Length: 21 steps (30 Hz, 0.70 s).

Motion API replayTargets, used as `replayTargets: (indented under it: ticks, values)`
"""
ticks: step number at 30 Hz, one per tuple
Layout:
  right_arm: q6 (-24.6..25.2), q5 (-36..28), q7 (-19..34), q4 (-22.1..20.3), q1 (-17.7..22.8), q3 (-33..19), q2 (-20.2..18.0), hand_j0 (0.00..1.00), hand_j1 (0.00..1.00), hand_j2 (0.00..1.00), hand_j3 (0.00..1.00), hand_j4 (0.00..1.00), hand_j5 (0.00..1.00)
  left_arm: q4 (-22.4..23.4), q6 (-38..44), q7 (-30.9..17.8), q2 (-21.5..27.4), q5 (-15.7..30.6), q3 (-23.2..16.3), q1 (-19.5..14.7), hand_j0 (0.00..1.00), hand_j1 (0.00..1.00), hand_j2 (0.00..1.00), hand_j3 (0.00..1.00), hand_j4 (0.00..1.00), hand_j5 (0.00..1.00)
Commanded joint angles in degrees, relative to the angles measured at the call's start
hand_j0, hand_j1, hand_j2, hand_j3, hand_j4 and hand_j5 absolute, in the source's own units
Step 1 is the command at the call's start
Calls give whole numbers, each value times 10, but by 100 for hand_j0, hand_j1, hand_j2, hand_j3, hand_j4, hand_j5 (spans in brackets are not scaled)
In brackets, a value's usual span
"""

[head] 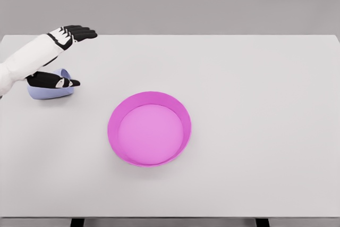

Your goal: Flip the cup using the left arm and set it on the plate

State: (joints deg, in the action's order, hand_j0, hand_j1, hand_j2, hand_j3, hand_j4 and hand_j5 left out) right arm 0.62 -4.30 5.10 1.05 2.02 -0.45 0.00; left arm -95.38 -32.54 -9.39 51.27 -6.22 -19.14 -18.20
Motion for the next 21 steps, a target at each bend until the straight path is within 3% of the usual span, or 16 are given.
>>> replayTargets:
  ticks: [1, 21]
  values:
    - [0, 2, 1, 0, 0, 0, 0, 100, 100, 100, 100, 100, 100, -10, 0, 0, 10, 5, -1, 0, 100, 100, 100, 100, 100, 100]
    - [0, 0, 0, 1, 1, 0, 0, 100, 100, 100, 100, 100, 100, -11, 1, 1, 52, 5, -3, 4, 100, 100, 100, 100, 100, 100]
